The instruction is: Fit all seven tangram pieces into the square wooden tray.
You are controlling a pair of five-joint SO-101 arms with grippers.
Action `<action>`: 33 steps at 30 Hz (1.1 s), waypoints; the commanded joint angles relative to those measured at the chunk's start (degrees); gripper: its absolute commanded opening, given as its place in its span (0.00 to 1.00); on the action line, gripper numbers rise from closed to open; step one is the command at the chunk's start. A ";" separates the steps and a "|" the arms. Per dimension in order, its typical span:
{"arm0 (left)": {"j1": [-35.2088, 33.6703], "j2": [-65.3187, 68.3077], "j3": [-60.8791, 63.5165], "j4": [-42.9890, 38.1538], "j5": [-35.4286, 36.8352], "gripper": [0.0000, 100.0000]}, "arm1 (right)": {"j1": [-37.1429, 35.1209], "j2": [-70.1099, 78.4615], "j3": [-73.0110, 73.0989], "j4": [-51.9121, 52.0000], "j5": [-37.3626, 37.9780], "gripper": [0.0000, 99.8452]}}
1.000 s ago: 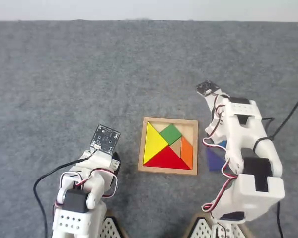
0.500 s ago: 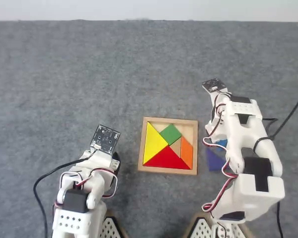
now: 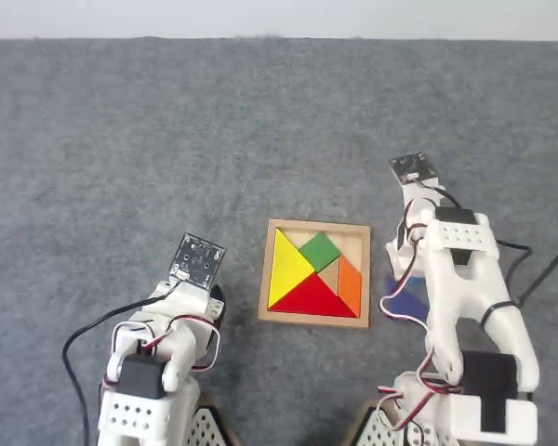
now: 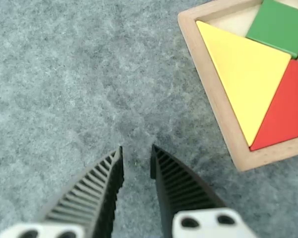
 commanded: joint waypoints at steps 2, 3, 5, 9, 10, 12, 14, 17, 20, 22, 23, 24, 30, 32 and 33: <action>0.09 -0.09 -0.40 0.26 0.35 0.09 | 0.57 5.67 -3.96 -1.80 -0.62 0.19; 0.09 -0.09 -0.40 0.26 0.35 0.09 | 0.57 7.43 -5.19 -1.80 -0.70 0.19; 0.09 -0.09 -0.40 0.26 0.35 0.09 | 0.57 11.21 -8.09 -1.27 -0.70 0.19; 0.09 -0.09 -0.40 0.26 0.35 0.09 | 1.19 14.55 -11.78 1.01 -0.79 0.19; 0.09 -0.09 -0.40 0.26 0.35 0.09 | 1.45 14.73 -11.96 1.10 -0.79 0.19; 0.09 -0.09 -0.40 0.26 0.35 0.09 | 1.54 14.73 -11.96 0.92 -0.79 0.19; 0.09 -0.09 -0.40 0.26 0.35 0.09 | 1.45 14.73 -11.96 0.92 -0.79 0.19; 0.09 -0.09 -0.40 0.26 0.35 0.09 | 1.36 14.73 -11.96 0.92 -0.44 0.18; 0.09 -0.09 -0.40 0.26 0.35 0.09 | 1.27 14.73 -11.96 0.92 -0.44 0.12; 0.09 -0.09 -0.40 0.26 0.35 0.09 | 1.10 14.73 -11.87 0.92 -0.44 0.08; 0.09 -0.09 -0.40 0.26 0.35 0.09 | 1.10 14.73 -11.87 0.92 -0.53 0.09; 0.09 -0.09 -0.40 0.26 0.35 0.09 | 1.10 14.73 -11.87 0.92 -0.53 0.09; 0.09 -0.09 -0.40 0.26 0.35 0.09 | 0.84 12.97 -12.40 1.19 -0.53 0.08; 0.09 -0.09 -0.40 0.26 0.35 0.09 | 0.31 10.07 -12.48 1.71 -0.35 0.08; 0.09 -0.09 -0.40 0.26 0.35 0.09 | -0.04 8.31 -12.48 2.59 -0.35 0.08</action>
